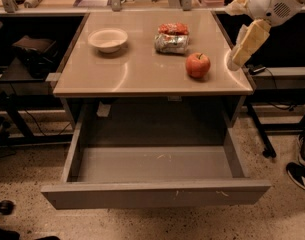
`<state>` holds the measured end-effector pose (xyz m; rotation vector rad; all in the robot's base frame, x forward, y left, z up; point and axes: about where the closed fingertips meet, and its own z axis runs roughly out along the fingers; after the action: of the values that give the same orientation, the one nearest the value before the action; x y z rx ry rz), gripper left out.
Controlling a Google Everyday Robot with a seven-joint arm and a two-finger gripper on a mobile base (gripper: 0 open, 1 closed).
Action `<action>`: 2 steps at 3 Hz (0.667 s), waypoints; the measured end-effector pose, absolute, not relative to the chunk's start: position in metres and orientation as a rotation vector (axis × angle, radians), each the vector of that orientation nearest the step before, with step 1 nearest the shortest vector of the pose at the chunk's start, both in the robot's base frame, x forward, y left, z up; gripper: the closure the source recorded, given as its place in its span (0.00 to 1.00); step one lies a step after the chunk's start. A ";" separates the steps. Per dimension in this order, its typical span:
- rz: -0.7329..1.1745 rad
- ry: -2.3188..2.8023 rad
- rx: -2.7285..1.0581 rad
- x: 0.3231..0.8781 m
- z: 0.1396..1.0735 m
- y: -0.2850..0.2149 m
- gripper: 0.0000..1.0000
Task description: Place apple into top drawer
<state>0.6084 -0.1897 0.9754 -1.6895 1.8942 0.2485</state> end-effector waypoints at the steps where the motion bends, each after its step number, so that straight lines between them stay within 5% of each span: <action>1: 0.266 1.908 -1.578 0.629 0.968 -0.196 0.00; 2: 0.330 1.919 -1.267 0.690 0.951 -0.221 0.00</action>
Offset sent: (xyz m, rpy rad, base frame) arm 0.1716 -0.0843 -0.0356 0.5268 -0.1207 -0.4963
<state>0.6897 -0.2208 0.9507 -1.2669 1.9192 0.3300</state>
